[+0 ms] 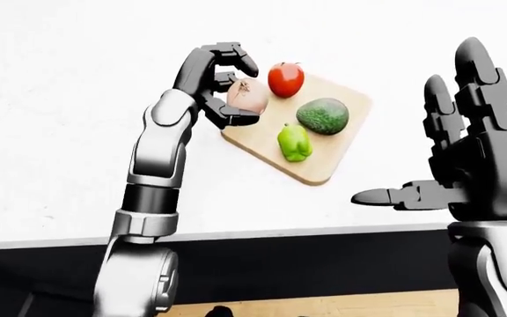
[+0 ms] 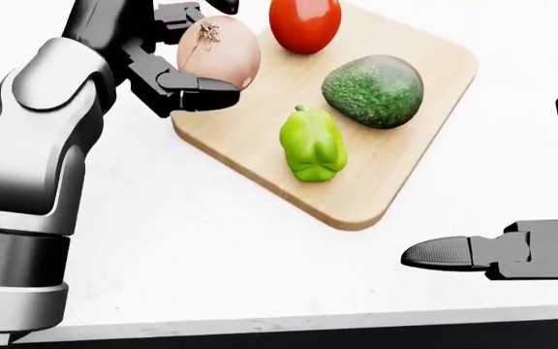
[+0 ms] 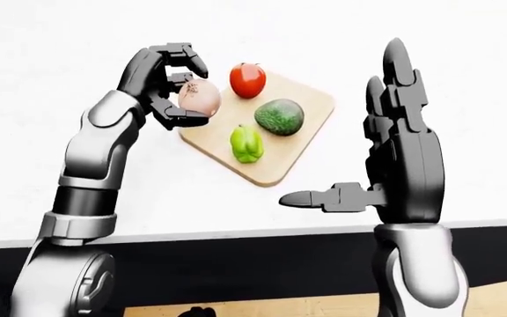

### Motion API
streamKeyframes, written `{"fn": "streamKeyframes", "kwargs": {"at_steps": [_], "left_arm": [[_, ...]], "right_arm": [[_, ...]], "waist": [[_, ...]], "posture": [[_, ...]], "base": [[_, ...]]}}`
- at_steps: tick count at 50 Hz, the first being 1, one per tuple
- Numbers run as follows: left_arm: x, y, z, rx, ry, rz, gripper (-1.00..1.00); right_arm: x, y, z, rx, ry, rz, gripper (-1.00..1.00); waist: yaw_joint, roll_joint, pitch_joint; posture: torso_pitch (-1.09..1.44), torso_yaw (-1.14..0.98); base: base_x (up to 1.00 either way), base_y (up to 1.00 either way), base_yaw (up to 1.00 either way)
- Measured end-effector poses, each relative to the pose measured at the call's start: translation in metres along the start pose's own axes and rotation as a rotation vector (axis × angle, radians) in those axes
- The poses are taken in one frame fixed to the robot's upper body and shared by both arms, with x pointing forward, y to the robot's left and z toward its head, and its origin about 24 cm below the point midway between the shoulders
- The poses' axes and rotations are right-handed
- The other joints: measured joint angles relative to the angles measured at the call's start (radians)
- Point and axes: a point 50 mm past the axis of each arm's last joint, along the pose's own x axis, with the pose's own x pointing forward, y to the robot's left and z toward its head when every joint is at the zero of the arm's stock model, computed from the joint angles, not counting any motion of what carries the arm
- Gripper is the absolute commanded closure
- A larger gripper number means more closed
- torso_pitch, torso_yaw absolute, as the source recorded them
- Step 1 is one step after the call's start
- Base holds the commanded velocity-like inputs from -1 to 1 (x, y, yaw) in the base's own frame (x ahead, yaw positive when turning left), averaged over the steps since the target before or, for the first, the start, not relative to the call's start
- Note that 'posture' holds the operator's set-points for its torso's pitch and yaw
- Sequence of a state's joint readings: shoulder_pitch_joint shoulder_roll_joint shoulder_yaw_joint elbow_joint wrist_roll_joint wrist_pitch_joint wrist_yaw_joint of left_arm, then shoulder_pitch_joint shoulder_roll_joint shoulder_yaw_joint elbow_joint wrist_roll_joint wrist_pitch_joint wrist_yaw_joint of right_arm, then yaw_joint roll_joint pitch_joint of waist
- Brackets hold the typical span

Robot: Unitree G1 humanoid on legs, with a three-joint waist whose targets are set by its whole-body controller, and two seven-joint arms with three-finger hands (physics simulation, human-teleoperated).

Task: Place the avocado, onion, tomato and bell pepper on the cutting board.

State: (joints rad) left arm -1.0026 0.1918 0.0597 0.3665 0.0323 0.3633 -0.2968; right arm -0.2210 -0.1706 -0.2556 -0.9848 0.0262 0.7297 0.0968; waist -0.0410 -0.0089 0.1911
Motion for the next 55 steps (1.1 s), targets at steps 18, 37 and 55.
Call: {"fn": "streamKeyframes", "kwargs": {"at_steps": [18,37,55], "left_arm": [[-0.003,-0.008,-0.01,0.002,0.002,-0.007,1.0],[-0.006,-0.012,-0.008,-0.009,0.002,-0.014,0.51],[-0.015,-0.014,-0.005,-0.015,-0.004,-0.024,0.08]], "right_arm": [[-0.005,-0.004,-0.002,0.0,0.009,-0.009,-1.0],[-0.004,-0.002,-0.005,0.001,0.015,-0.008,-1.0],[-0.004,-0.003,-0.006,0.002,0.018,-0.009,-1.0]], "waist": [[0.0,0.002,-0.008],[0.0,0.004,-0.009],[-0.002,0.006,-0.012]], "posture": [[0.29,-0.06],[0.29,-0.06],[0.29,-0.06]], "base": [[0.0,0.0,0.0],[0.0,0.0,0.0],[0.0,0.0,0.0]]}}
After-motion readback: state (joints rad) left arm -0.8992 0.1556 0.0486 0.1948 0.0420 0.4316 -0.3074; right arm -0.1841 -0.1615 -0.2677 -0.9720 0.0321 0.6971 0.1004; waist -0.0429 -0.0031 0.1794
